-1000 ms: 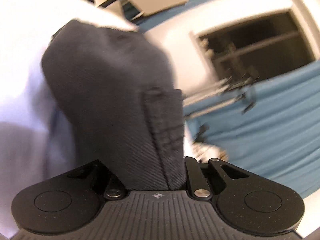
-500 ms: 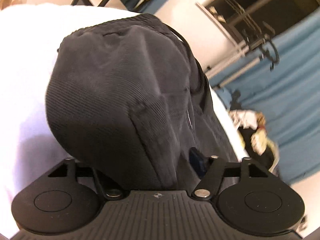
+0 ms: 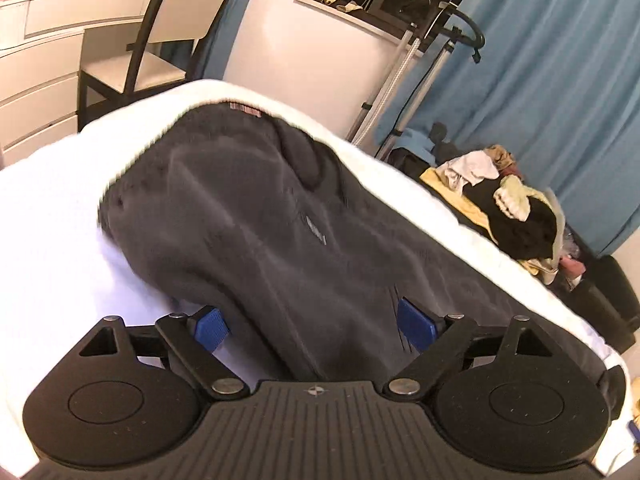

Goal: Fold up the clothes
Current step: 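Lay the trousers flat on the bed and open both grippers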

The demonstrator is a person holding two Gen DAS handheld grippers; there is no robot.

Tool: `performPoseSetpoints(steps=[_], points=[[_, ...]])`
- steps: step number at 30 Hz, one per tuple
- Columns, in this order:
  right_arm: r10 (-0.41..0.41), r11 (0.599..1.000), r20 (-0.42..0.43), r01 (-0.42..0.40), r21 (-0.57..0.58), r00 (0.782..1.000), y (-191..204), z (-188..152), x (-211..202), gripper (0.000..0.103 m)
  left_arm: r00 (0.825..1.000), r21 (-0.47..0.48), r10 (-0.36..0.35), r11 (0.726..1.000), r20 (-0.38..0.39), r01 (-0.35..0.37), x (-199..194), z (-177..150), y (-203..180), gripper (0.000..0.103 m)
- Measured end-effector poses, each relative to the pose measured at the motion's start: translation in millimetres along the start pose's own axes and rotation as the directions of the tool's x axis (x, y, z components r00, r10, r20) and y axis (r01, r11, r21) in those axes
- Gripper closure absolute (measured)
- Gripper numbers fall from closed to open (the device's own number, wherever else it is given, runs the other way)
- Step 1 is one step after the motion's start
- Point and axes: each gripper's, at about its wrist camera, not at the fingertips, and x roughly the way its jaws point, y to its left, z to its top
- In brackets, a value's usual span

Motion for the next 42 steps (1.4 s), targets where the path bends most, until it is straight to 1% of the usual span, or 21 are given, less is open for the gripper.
performPoseSetpoints(steps=[2,4,6,8,10,11,15,17,21,24,25,27,28,29,31,33,35,36,38,39,42], points=[[0.017,0.999,-0.033,-0.018,-0.048,0.999,18.3,-7.0,2.6,0.012,1.0,0.024,0.004,1.0,-0.03,-0.004,7.1,20.5,10.0,0.013],[0.046,0.998,-0.084,-0.05,-0.046,0.995,25.4,-14.7,16.8,0.012,0.995,0.012,-0.038,0.999,-0.096,0.039,18.0,40.2,20.1,0.014],[0.058,0.997,-0.12,-0.064,-0.041,0.991,34.2,-23.6,27.0,0.012,0.984,-0.002,-0.08,0.997,-0.161,0.081,28.9,59.8,30.1,0.014],[0.045,0.997,-0.154,-0.053,-0.051,0.987,43.7,-33.2,36.9,0.012,0.96,-0.021,-0.131,0.991,-0.247,0.13,34.5,77.5,35.6,0.014],[0.031,0.997,-0.18,-0.043,-0.06,0.983,48.1,-35.8,55.8,0.012,0.936,-0.002,-0.167,0.984,-0.31,0.175,31.8,85.8,35.4,0.014],[0.027,0.997,-0.181,-0.04,-0.07,0.983,51.9,-39.9,54.2,0.012,0.926,0.008,-0.176,0.982,-0.333,0.189,30.4,89.0,35.2,0.014],[0.002,0.993,-0.153,-0.02,-0.114,0.988,59.2,-45.0,80.2,0.012,0.924,0.026,-0.172,0.981,-0.341,0.192,15.0,94.8,40.0,0.014],[-0.009,0.992,-0.131,-0.009,-0.13,0.991,61.3,-48.4,92.9,0.012,0.922,0.002,-0.18,0.981,-0.343,0.193,15.7,100.8,45.6,0.014],[-0.05,0.98,-0.108,0.027,-0.198,0.993,64.0,-55.7,108.7,0.011,0.909,-0.081,-0.224,0.975,-0.353,0.209,49.3,125.5,62.0,0.015],[-0.061,0.978,-0.12,0.035,-0.207,0.991,63.2,-60.9,117.5,0.007,0.896,-0.099,-0.262,0.965,-0.358,0.242,59.3,138.6,66.1,0.014],[-0.066,0.977,-0.119,0.04,-0.21,0.991,64.0,-61.9,119.1,0.005,0.898,-0.082,-0.248,0.969,-0.363,0.235,60.3,142.4,65.2,0.013],[-0.07,0.976,-0.117,0.044,-0.213,0.991,66.6,-61.9,123.1,0.0,0.901,-0.026,-0.186,0.981,-0.392,0.191,61.0,149.4,60.8,0.013],[-0.075,0.976,-0.116,0.049,-0.21,0.99,68.1,-61.9,125.9,0.0,0.901,0.0,-0.166,0.983,-0.402,0.182,60.5,154.4,58.6,0.012],[-0.082,0.976,-0.112,0.058,-0.209,0.99,69.4,-61.8,128.8,0.0,0.906,0.02,-0.153,0.984,-0.395,0.175,59.1,159.6,56.8,0.012],[-0.094,0.974,-0.107,0.069,-0.218,0.99,71.5,-62.5,133.2,0.0,0.93,0.048,-0.147,0.984,-0.337,0.174,59.3,175.0,56.0,0.011],[-0.091,0.974,-0.104,0.067,-0.219,0.99,70.7,-63.0,133.7,0.0,0.953,0.083,-0.132,0.984,-0.271,0.16,73.3,191.9,59.2,0.01],[-0.084,0.975,-0.103,0.06,-0.213,0.991,68.9,-62.8,132.9,0.0,0.971,0.093,-0.077,0.991,-0.225,0.1,99.6,203.4,68.0,0.01],[-0.078,0.977,-0.103,0.056,-0.207,0.992,67.5,-62.3,131.8,0.0,0.974,0.08,-0.037,0.995,-0.225,0.057,117.4,208.2,73.7,0.01],[-0.069,0.979,-0.106,0.047,-0.197,0.992,65.3,-61.5,129.5,0.0,0.969,0.037,0.013,0.999,-0.249,-0.003,151.0,212.8,86.0,0.012],[-0.067,0.98,-0.107,0.045,-0.193,0.992,64.6,-61.3,128.6,0.0,0.96,0.007,0.019,1.0,-0.279,-0.017,167.2,213.1,91.6,0.014],[-0.07,0.981,-0.111,0.048,-0.188,0.991,64.3,-60.5,129.9,0.0,0.926,-0.074,-0.064,0.996,-0.372,0.039,190.4,209.7,91.8,0.036]])
